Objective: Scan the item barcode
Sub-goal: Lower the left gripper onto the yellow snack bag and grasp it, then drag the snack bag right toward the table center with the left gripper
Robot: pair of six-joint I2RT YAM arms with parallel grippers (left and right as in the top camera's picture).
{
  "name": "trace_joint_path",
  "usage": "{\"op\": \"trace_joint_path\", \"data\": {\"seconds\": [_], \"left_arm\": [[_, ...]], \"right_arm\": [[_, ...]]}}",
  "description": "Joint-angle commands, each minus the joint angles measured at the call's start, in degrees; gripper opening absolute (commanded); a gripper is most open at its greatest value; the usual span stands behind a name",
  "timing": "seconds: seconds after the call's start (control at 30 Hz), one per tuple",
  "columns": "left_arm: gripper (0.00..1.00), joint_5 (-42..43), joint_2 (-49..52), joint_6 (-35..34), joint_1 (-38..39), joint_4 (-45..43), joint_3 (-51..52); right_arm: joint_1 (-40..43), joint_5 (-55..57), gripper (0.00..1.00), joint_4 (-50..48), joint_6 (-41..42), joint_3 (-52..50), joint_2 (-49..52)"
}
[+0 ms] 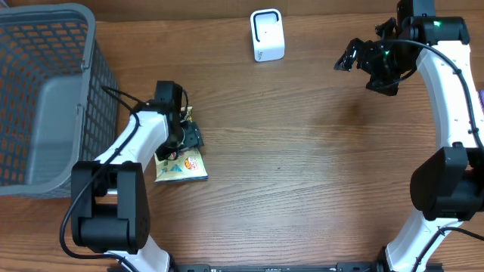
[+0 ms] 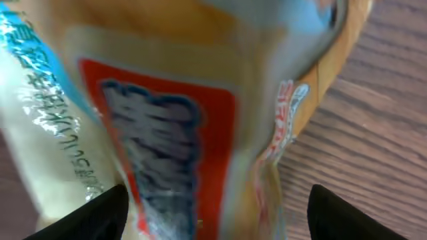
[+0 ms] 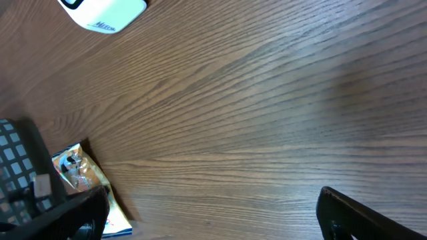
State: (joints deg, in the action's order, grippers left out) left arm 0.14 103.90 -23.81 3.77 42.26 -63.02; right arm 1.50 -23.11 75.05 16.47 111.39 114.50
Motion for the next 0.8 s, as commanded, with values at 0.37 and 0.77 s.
{"op": "trace_joint_path", "data": {"seconds": [0.37,0.77], "left_arm": [[0.72,24.11,-0.11,21.75,9.92,-6.54,7.87],[0.86,14.36,-0.13,9.55,15.19,12.68,-24.15]], "right_arm": [[0.02,0.15,1.00,1.64,-0.37,-0.02,-1.55],[-5.38,-0.50,1.00,7.10,0.04,-0.02,-1.33]]}}
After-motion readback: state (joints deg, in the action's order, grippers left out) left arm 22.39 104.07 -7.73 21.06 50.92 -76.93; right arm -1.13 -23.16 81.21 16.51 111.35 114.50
